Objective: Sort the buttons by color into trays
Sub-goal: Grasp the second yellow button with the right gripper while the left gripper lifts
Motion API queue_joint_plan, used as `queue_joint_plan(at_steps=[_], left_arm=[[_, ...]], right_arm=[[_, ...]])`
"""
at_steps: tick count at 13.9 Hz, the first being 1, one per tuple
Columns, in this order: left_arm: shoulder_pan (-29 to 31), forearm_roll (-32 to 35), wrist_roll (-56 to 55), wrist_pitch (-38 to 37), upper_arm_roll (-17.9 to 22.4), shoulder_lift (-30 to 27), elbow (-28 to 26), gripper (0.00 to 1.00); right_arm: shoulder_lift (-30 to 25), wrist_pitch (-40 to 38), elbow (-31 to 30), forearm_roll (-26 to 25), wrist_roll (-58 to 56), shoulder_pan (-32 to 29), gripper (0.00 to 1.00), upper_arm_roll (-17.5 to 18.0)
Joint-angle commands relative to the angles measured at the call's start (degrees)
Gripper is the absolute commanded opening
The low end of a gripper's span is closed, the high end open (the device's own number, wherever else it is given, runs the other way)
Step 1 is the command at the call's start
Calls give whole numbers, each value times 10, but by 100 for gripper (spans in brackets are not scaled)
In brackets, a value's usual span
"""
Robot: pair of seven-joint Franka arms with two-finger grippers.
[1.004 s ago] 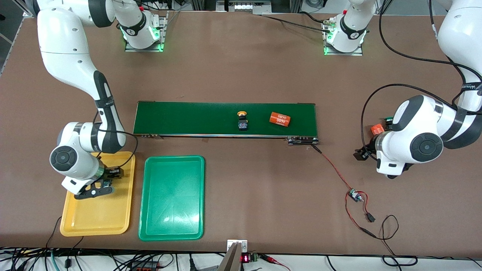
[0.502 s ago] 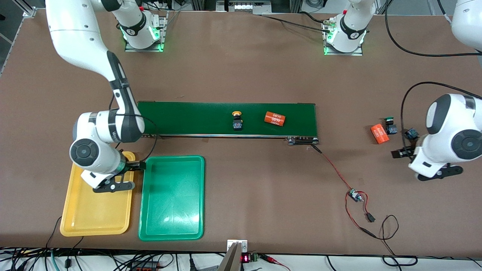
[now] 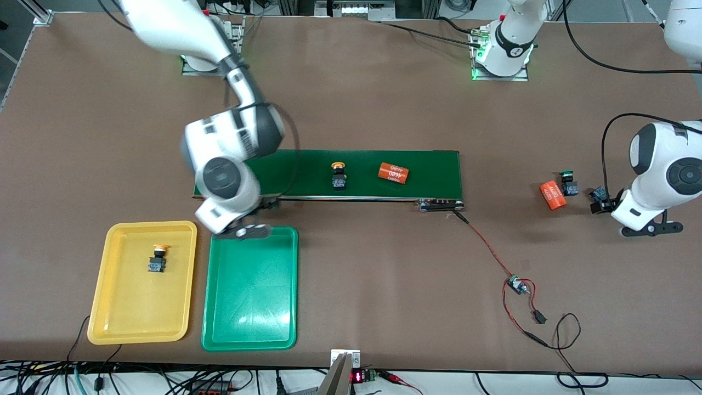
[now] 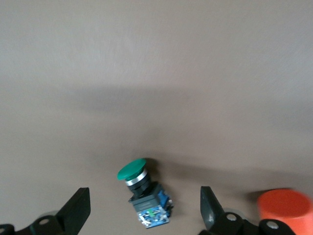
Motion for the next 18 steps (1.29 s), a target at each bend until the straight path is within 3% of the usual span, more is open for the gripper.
queue_joint_plan(at_steps=[1, 5, 6, 8, 9, 10, 13, 16, 18], left_arm=[[23, -25, 24, 53, 9, -17, -62, 98], [44, -67, 24, 90, 17, 15, -82, 89], [44, -69, 24, 104, 18, 28, -79, 79], [43, -86, 21, 106, 19, 33, -75, 41], [42, -87, 20, 103, 18, 28, -70, 28], [42, -87, 22, 101, 14, 25, -59, 21], [38, -84, 24, 81, -9, -2, -33, 21], [35, -89, 16, -26, -85, -23, 10, 24], [0, -119, -11, -51, -119, -28, 13, 24]], right_arm=[[-26, -22, -16, 31, 26, 32, 100, -6], [-34, -21, -28, 114, 31, 39, 100, -6], [-32, -15, -29, 114, 35, 44, 100, -5], [-27, 19, -41, 114, 68, 58, 100, -6], [-25, 43, -53, 114, 77, 68, 100, -5], [-22, 58, -60, 114, 85, 78, 100, -6], [-4, 85, -62, 114, 110, 88, 100, -5], [9, 103, -62, 118, 124, 89, 100, -5], [22, 114, -60, 118, 124, 90, 100, -6]])
